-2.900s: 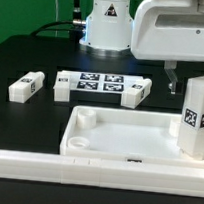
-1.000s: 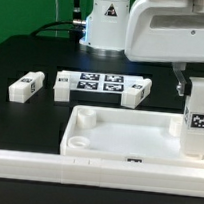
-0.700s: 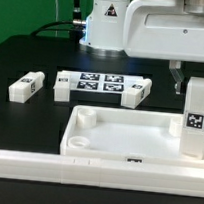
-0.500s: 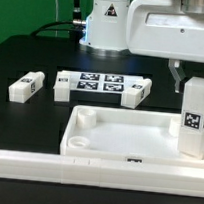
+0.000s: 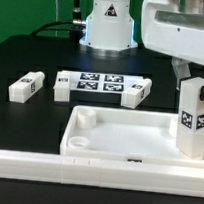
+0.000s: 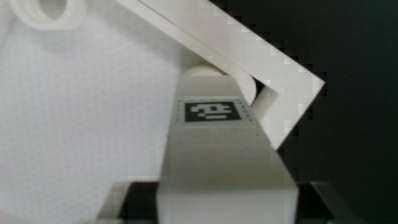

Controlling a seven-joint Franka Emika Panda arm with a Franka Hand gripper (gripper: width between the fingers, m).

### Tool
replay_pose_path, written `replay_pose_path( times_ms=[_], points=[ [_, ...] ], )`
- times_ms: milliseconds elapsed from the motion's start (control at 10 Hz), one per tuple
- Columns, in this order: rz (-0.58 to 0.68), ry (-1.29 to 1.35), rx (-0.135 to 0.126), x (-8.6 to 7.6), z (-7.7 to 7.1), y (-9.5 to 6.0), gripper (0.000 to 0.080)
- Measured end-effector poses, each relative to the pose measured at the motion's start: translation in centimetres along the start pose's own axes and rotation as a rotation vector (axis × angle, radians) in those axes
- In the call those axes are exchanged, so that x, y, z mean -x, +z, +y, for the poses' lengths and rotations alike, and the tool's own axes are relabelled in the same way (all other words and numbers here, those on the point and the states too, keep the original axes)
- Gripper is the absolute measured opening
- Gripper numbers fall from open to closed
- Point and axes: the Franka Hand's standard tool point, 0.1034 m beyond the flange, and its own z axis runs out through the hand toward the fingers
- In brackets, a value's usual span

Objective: Assemble desk

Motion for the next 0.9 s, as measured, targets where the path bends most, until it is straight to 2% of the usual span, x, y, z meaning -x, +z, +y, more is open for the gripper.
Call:
replay_pose_path(
  times_ms=[100, 200, 300, 400, 900],
  points=[
    [0.000, -0.020, 0.000, 0.01, 0.00, 0.02, 0.0290],
    [0.000, -0.058, 0.000, 0.02, 0.00, 0.02, 0.0385],
    [-0.003, -0.095, 0.005, 0.11, 0.07, 0.04, 0.0524],
    [-0.006, -0.151, 0.009, 0.22, 0.04, -0.02, 0.0610],
    [-0.011, -0.654, 0.008, 0.70, -0.26, -0.15, 0.0648]
  ],
)
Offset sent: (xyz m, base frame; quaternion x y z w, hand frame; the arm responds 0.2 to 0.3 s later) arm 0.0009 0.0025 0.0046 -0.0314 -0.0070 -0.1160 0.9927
